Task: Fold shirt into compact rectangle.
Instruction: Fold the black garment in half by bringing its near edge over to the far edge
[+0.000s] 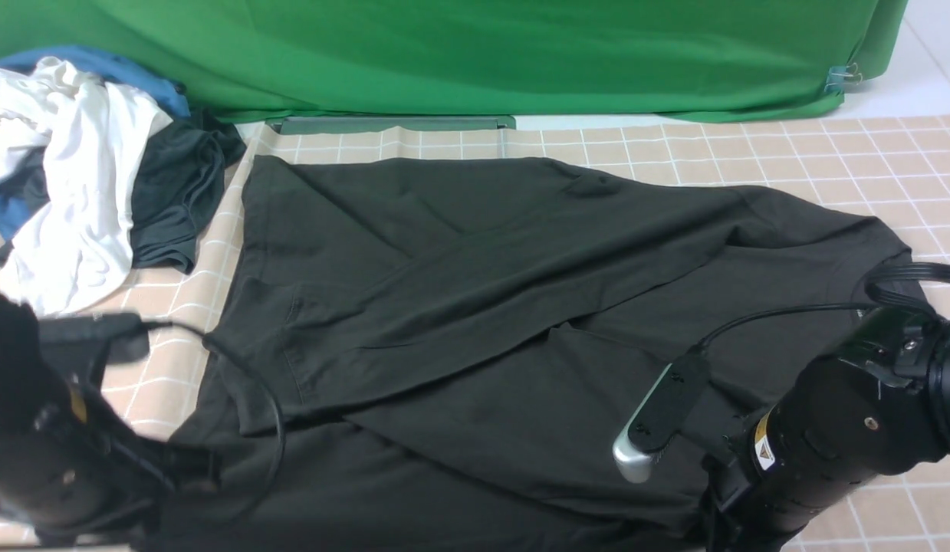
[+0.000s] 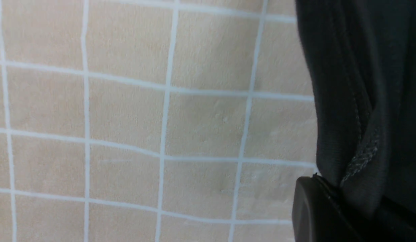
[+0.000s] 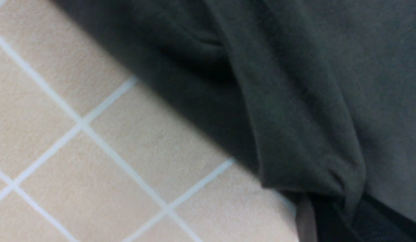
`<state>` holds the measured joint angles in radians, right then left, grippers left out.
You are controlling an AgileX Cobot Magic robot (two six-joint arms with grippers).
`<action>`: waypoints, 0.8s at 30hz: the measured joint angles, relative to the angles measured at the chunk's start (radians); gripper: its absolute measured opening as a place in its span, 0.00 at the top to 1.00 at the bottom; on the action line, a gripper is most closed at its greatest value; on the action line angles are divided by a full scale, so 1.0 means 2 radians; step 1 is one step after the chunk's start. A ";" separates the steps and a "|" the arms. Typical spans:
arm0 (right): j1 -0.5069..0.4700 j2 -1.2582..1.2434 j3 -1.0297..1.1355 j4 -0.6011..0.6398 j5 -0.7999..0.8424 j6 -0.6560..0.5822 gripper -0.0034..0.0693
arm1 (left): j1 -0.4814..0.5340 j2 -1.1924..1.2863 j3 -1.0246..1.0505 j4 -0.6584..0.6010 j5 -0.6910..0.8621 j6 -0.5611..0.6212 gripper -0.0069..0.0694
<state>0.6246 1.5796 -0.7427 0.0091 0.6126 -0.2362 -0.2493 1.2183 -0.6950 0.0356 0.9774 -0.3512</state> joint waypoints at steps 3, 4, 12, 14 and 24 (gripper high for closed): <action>0.000 -0.024 -0.014 -0.020 0.028 0.006 0.86 | 0.000 0.001 -0.043 0.002 0.001 -0.007 0.87; 0.000 -0.032 -0.022 -0.033 0.035 0.013 0.86 | 0.000 0.002 -0.053 0.003 0.000 -0.008 0.87; -0.055 -0.047 -0.118 -0.084 0.050 0.020 0.86 | 0.035 0.078 -0.208 0.003 -0.009 -0.008 0.87; -0.077 -0.034 -0.153 -0.085 0.049 0.009 0.86 | 0.050 0.107 -0.245 0.001 -0.014 -0.004 0.87; -0.141 0.148 -0.376 -0.076 0.059 -0.033 0.86 | 0.079 0.319 -0.467 -0.018 -0.017 0.019 0.87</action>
<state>0.3429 1.8761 -1.4948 -0.1422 0.7297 -0.3028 -0.0907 1.8565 -1.6300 0.0000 0.9438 -0.3124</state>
